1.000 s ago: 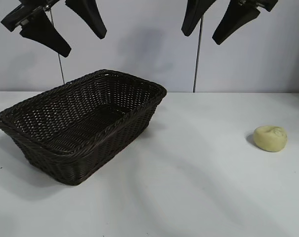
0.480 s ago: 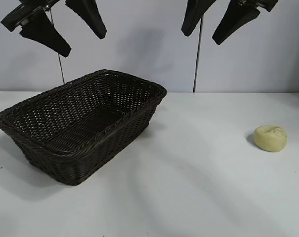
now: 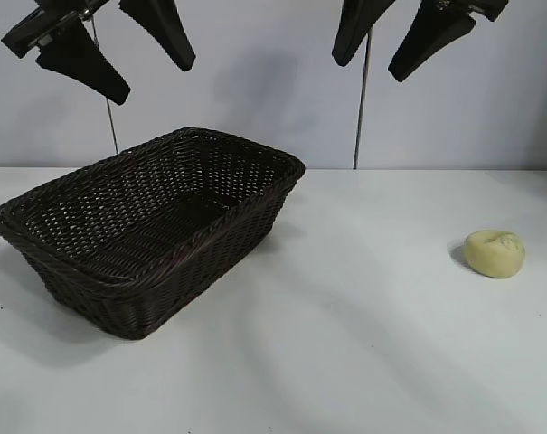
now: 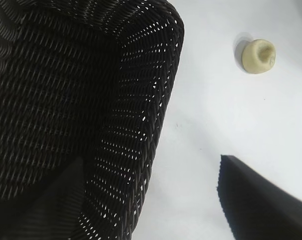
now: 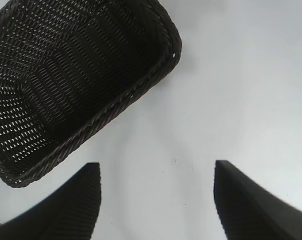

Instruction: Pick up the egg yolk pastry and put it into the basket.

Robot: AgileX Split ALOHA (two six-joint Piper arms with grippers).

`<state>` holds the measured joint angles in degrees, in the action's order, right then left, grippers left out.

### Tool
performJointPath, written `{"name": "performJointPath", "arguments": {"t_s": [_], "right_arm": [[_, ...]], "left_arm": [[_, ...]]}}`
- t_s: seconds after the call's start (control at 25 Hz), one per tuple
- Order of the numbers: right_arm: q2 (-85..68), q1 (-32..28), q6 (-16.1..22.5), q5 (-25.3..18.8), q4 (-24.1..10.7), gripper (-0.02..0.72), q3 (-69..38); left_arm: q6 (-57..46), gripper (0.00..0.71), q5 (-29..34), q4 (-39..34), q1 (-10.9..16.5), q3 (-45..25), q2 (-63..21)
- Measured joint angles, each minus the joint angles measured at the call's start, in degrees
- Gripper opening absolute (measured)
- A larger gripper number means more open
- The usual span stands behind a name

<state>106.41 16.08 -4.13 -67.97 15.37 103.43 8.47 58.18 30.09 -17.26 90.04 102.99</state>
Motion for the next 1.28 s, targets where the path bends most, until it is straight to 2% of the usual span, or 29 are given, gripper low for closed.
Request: {"name": "performJointPath", "arguments": {"t_s": [0.2, 0.6, 0.8, 1.04, 1.28], "right_arm": [[0.0, 0.0, 0.0, 0.0, 0.0, 0.474, 0.0], [0.0, 0.0, 0.0, 0.0, 0.0, 0.474, 0.0], [0.0, 0.0, 0.0, 0.0, 0.0, 0.474, 0.0], [0.0, 0.0, 0.0, 0.0, -0.1, 0.474, 0.0], [0.0, 0.0, 0.0, 0.0, -0.2, 0.474, 0.0]], "left_arm": [[-0.3, 0.542, 0.8, 0.2, 0.0, 0.0, 0.0], [-5.4, 0.542, 8.0, -2.2, 0.0, -0.1, -4.0], [-6.8, 0.542, 8.7, -4.2, 0.0, -5.1, -7.1], [-11.0, 0.542, 4.1, -5.4, 0.0, -13.9, -12.7], [-22.6, 0.542, -2.6, -9.7, 0.0, -19.5, -13.8]]}}
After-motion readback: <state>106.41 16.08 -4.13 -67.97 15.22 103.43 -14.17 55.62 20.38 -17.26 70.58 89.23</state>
